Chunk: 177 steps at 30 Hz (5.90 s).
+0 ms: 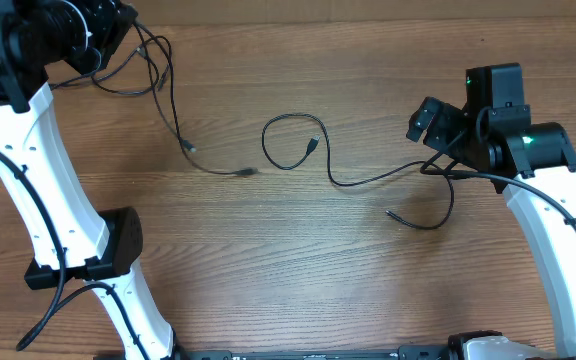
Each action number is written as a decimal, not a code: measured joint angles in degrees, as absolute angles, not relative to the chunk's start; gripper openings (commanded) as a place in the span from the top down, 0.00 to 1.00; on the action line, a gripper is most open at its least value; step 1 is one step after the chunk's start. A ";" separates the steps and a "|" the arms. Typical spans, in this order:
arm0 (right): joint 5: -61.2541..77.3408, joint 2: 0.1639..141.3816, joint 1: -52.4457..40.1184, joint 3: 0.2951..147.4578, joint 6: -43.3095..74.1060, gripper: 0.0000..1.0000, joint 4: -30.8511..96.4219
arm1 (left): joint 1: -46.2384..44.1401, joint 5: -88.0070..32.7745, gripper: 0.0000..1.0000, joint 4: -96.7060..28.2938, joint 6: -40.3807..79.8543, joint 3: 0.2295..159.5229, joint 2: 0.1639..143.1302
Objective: Untangle cables
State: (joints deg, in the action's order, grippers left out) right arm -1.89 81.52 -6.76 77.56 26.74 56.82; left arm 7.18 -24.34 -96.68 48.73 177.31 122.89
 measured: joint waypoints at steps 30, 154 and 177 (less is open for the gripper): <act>-1.91 81.52 -6.76 77.56 26.76 0.00 56.86 | 5.98 -51.59 0.96 -96.51 10.24 160.75 122.89; -1.91 81.52 -6.76 77.56 26.76 0.00 56.82 | 26.70 13.10 0.00 -66.59 26.61 105.91 126.56; -1.91 81.52 -6.76 77.56 26.76 0.00 56.82 | 33.01 10.46 0.60 -46.83 26.63 91.18 124.90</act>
State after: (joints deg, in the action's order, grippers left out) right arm -1.91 81.52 -6.76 77.56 26.76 56.82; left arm 33.01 10.46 -46.83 26.63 91.18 124.90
